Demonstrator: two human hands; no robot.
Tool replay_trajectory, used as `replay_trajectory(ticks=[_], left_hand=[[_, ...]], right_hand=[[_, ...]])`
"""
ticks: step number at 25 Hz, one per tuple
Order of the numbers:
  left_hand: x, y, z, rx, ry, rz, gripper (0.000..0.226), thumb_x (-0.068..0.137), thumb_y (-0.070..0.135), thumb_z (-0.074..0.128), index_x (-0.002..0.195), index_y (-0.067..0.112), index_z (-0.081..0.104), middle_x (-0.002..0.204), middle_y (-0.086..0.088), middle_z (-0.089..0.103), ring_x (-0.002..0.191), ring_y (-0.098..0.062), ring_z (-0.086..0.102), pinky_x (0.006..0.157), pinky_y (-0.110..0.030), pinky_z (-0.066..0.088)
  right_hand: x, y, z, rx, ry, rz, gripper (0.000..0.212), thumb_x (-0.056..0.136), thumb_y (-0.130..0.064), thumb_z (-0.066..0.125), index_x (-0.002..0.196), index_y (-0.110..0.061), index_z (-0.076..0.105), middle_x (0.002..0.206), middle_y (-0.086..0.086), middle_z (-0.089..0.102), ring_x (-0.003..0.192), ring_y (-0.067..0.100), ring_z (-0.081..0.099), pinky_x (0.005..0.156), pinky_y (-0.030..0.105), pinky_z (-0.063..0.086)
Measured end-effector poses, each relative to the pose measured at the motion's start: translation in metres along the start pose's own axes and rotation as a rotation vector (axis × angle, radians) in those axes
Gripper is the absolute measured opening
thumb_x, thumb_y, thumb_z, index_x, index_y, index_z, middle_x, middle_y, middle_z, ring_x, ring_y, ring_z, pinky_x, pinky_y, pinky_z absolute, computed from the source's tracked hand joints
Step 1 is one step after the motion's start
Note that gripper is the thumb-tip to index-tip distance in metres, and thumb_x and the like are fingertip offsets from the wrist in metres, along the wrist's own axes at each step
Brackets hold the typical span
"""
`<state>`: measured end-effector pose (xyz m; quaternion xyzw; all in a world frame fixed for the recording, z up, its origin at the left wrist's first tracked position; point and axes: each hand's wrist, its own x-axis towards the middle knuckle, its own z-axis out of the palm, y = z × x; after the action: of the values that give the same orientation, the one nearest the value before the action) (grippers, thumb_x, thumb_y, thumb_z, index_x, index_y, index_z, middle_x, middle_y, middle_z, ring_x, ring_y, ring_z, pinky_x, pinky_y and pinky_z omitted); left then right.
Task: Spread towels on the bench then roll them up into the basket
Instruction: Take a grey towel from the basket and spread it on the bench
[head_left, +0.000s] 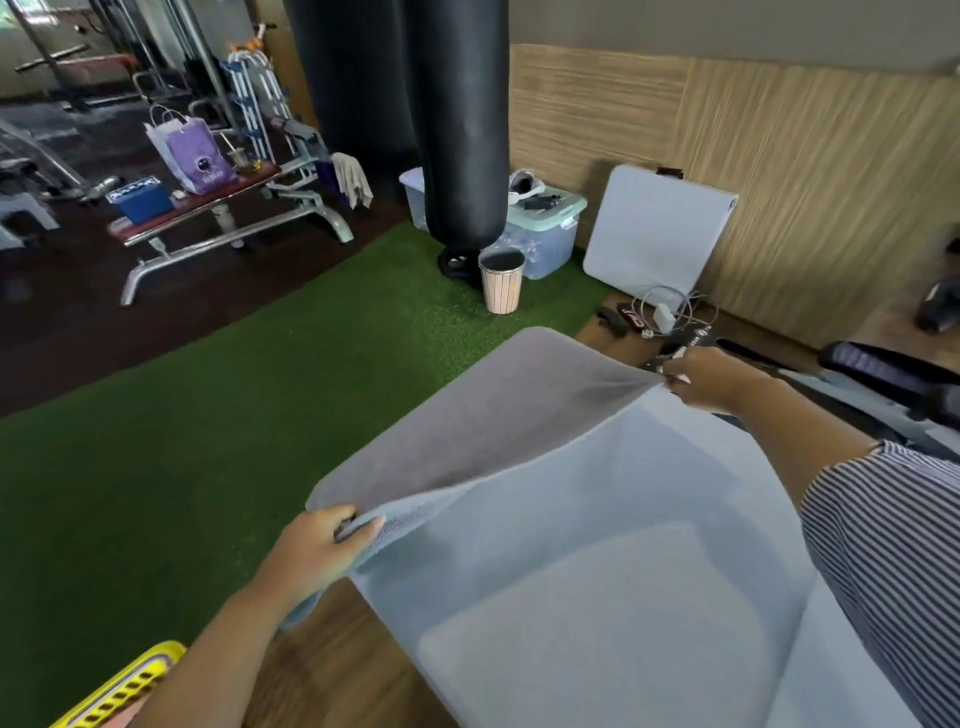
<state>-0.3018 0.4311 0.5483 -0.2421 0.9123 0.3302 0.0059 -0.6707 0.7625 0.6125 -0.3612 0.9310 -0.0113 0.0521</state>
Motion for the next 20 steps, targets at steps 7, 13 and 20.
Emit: replay_trajectory(ticks=[7, 13, 20], left_hand=[[-0.093, 0.048, 0.045, -0.043, -0.026, 0.0, 0.033, 0.096, 0.039, 0.052, 0.07, 0.021, 0.059, 0.052, 0.004, 0.045, 0.048, -0.007, 0.044, 0.053, -0.026, 0.026], [-0.156, 0.096, 0.102, -0.011, -0.014, -0.019, 0.042, 0.089, 0.064, 0.04, 0.085, 0.029, 0.063, 0.067, -0.005, 0.063, 0.063, -0.018, 0.062, 0.058, -0.04, 0.045], [-0.254, 0.177, 0.204, 0.112, 0.077, -0.075, 0.053, 0.084, 0.063, 0.03, 0.088, 0.022, 0.063, 0.072, 0.0, 0.066, 0.066, -0.009, 0.061, 0.063, -0.031, 0.045]], right_hand=[[-0.1, 0.028, -0.002, 0.041, 0.023, 0.103, 0.025, 0.094, -0.021, 0.048, 0.112, -0.014, 0.064, 0.108, 0.016, 0.057, 0.109, 0.031, 0.052, 0.086, 0.033, 0.037], [-0.171, 0.095, 0.007, 0.033, -0.011, 0.102, 0.021, 0.091, -0.027, 0.054, 0.108, -0.021, 0.065, 0.087, 0.002, 0.043, 0.102, 0.031, 0.054, 0.077, 0.032, 0.037], [-0.255, 0.178, 0.028, -0.05, -0.036, 0.025, 0.02, 0.089, -0.026, 0.053, 0.105, -0.021, 0.065, 0.088, 0.006, 0.047, 0.092, 0.031, 0.054, 0.079, 0.036, 0.044]])
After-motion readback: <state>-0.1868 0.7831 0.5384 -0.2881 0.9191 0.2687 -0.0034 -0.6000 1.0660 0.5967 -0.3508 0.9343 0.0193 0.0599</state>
